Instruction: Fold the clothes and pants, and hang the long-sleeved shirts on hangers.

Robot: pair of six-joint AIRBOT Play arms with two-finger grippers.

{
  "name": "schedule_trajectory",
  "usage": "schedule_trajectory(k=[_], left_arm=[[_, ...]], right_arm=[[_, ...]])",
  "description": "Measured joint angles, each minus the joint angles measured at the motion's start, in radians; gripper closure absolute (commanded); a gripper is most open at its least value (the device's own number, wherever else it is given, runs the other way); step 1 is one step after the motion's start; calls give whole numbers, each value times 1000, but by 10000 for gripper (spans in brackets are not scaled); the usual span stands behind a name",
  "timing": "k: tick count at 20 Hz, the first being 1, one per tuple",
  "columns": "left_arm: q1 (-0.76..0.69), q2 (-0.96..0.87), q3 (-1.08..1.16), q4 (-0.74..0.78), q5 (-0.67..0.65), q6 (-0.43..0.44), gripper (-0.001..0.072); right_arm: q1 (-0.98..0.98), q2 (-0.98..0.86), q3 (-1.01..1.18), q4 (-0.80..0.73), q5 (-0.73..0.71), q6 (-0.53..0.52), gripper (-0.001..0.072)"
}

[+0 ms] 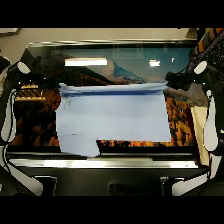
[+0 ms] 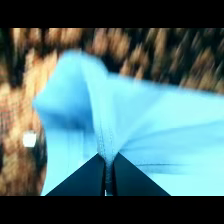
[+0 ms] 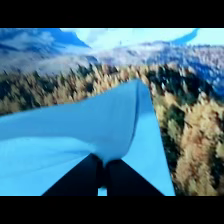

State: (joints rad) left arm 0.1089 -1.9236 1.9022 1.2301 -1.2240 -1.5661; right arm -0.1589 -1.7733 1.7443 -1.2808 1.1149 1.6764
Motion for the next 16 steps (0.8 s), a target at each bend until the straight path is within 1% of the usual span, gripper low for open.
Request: schedule_trajectory(k=[4,7,11,16], left_arm=[[0,-11,3,12,-163,3,690],[0,-26,3,19,-238,-1,690],[-3,-44,-11,22,-281,-18,690],[-29,-78,-20,23,-298,-34,690]], right_arm=[[0,-9,0,-56,127,-1,681],[0,-31,0,-77,196,-7,681],[1,-84,0,-82,251,-8,681],[1,-138,0,-85,278,-8,680]])
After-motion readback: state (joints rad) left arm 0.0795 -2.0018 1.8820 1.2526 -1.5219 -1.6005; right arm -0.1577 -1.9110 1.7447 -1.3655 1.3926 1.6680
